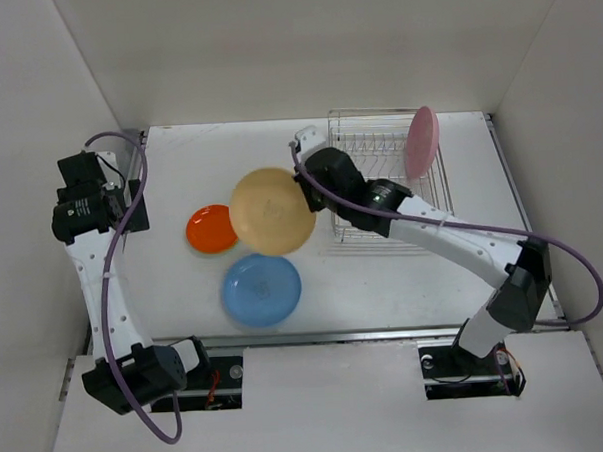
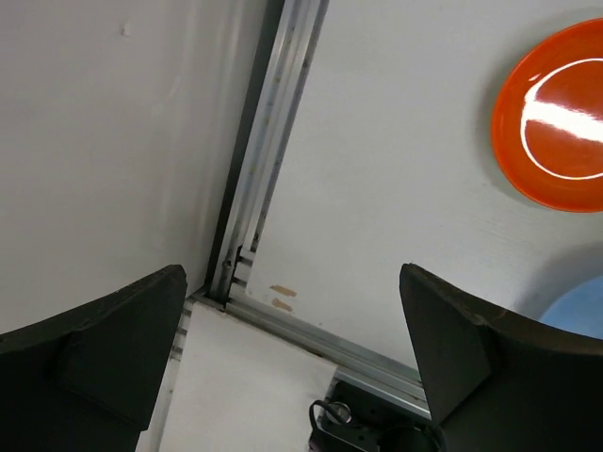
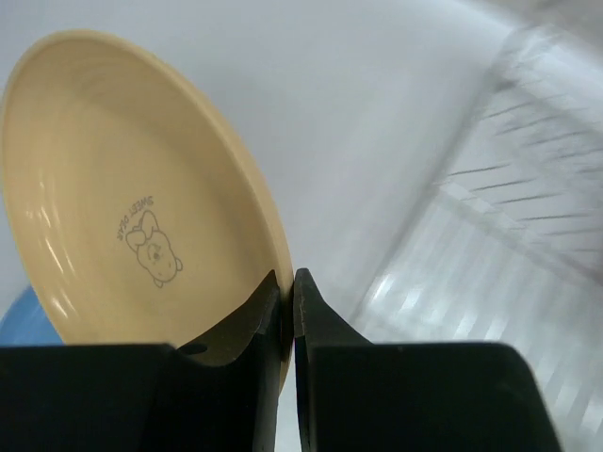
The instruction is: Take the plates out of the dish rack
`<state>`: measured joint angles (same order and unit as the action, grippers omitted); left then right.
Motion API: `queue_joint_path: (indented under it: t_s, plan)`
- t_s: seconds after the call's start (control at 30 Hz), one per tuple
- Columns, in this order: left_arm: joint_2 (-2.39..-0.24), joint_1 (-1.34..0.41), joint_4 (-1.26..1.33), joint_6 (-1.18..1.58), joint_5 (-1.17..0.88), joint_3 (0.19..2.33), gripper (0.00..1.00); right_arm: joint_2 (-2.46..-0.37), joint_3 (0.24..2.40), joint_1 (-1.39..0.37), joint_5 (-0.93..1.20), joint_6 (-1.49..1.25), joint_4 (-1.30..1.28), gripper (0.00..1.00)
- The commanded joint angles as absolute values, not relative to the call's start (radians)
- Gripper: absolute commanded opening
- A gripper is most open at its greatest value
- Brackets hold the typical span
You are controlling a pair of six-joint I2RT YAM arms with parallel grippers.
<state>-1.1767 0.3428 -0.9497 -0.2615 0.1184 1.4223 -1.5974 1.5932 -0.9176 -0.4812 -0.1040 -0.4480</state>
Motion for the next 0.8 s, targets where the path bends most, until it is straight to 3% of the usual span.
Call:
queue_joint_path:
  t_s: [0.0, 0.1, 0.23, 0.5, 0.77]
  plan:
    - [-1.215, 0.35, -0.917, -0.281, 0.222, 1.405, 0.95, -1.632, 1.491, -0.908, 0.078, -0.195, -0.345, 0.0]
    - [-1.215, 0.35, -0.928, -0.25, 0.146, 1.396, 0.95, -1.715, 1.431, -0.908, 0.271, -0.233, -0.252, 0.0]
    - [-1.233, 0.35, -0.948, -0.239, 0.092, 1.396, 0.95, -1.796, 1.431, -0.917, 0.354, -0.251, -0.252, 0.0]
    - [-1.243, 0.35, -0.957, -0.239, 0.078, 1.378, 0.96, -1.953, 1.431, -0.908, 0.318, -0.27, -0.242, 0.0]
    - [-1.243, 0.35, -0.957, -0.25, 0.066, 1.378, 0.96, -1.979, 1.427, -0.908, 0.219, -0.261, -0.298, 0.0]
